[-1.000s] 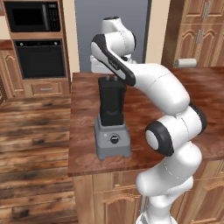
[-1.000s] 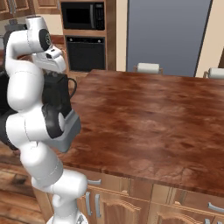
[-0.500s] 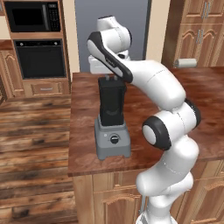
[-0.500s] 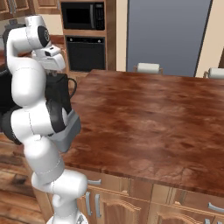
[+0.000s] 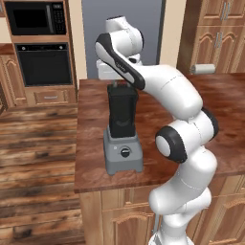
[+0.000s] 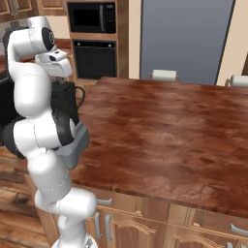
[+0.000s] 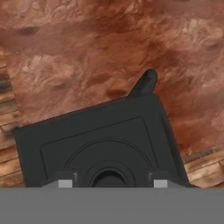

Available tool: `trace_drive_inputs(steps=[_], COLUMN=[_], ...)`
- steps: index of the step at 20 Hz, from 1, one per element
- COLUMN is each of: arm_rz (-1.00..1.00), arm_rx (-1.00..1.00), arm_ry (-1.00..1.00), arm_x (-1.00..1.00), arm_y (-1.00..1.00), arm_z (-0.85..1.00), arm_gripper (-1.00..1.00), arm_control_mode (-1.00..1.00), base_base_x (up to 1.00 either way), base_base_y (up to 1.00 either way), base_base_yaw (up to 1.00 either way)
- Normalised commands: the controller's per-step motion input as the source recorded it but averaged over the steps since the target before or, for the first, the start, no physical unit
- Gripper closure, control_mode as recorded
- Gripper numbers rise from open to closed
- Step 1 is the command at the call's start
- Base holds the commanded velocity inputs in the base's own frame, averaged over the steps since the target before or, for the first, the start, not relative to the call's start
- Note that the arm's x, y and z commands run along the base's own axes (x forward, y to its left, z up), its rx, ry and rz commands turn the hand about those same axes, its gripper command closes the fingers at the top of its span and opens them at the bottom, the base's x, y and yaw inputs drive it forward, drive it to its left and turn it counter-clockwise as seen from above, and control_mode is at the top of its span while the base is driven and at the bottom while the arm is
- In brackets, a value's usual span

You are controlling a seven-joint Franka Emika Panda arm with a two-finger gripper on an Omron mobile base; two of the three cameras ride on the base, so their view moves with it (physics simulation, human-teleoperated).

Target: Grab the limes from the fridge, place them in the blender, close the lid, and turn on the blender to create a marinade.

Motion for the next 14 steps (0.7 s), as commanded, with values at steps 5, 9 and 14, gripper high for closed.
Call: trace_drive_inputs(steps=[5,9,14], arm_rz=[0.0,0.0,0.0], arm_rx=[0.04,0.11,0.12], arm_ry=[-0.05,-0.19,-0.32], arm_x=[0.0,-0.37,-0.97], arm_y=[0.0,-0.18,-0.18], arm_z=[0.0,0.17,0.07], arm_gripper=[-1.0,-1.0,-1.0], arm_control_mode=[-1.0,-1.0,-1.0], base_base_x=[0.0,0.0,0.0], base_base_y=[0.0,0.0,0.0], base_base_yaw=[0.0,0.0,0.0])
